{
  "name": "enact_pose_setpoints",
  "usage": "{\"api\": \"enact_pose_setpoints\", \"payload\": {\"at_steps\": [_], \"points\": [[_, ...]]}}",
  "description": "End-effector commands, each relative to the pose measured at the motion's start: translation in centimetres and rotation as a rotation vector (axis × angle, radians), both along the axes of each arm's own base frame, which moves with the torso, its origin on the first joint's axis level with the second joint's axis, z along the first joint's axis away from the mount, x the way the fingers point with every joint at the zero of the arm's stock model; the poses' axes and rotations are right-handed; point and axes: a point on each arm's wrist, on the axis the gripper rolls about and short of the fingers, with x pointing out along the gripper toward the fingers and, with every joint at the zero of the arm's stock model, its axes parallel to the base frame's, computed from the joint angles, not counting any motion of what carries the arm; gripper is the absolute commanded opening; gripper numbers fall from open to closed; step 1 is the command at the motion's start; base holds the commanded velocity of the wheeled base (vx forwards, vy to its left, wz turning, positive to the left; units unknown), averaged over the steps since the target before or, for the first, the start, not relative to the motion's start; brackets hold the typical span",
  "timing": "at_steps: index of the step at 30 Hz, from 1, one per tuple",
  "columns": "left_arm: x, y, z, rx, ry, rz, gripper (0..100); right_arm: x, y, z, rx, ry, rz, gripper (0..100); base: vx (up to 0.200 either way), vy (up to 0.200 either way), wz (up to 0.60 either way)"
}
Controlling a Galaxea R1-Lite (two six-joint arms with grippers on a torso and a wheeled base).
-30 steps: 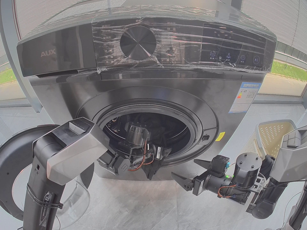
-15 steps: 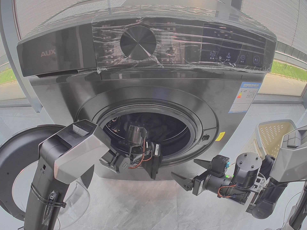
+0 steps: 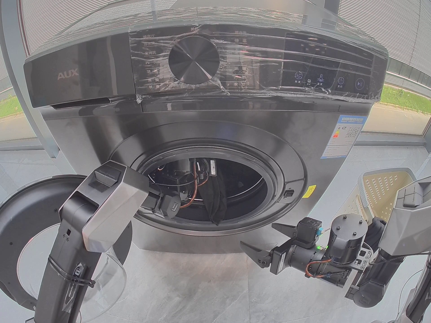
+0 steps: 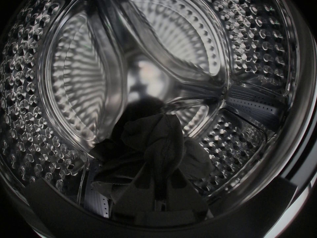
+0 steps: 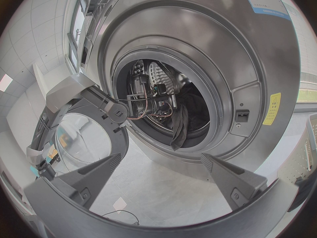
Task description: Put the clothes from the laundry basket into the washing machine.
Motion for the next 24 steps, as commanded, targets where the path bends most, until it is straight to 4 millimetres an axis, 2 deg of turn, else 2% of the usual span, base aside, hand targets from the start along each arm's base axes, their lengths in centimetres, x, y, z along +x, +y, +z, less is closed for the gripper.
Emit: {"api": "enact_pose_setpoints", "payload": {"at_steps": [1, 6, 13, 14, 20, 24], "points": [[1.2, 0.0, -1.0, -0.013, -0.022, 0.015, 0, 0.0, 0.0, 0.0, 0.002, -0.002, -0.001, 100, 0.000, 0.000, 0.00], [2.5, 0.1, -0.4, -0.052, -0.076, 0.050, 0, 0.1, 0.0, 0.0, 0.000, -0.001, -0.001, 100, 0.000, 0.000, 0.00], [2.5, -0.1, -0.8, -0.050, -0.069, 0.048, 0, 0.1, 0.0, -0.1, 0.000, 0.001, 0.000, 100, 0.000, 0.000, 0.00], [2.4, -0.2, -0.8, -0.050, -0.068, 0.047, 100, 0.1, 0.0, -0.1, -0.001, 0.000, -0.001, 100, 0.000, 0.000, 0.00], [1.6, -0.8, -1.2, -0.054, -0.028, 0.032, 100, 0.1, 0.0, -0.1, -0.001, 0.000, -0.001, 100, 0.000, 0.000, 0.00], [-0.6, -1.5, -0.7, -0.028, 0.056, -0.002, 100, 0.1, 0.0, -0.1, -0.001, 0.000, -0.001, 100, 0.000, 0.000, 0.00]]}}
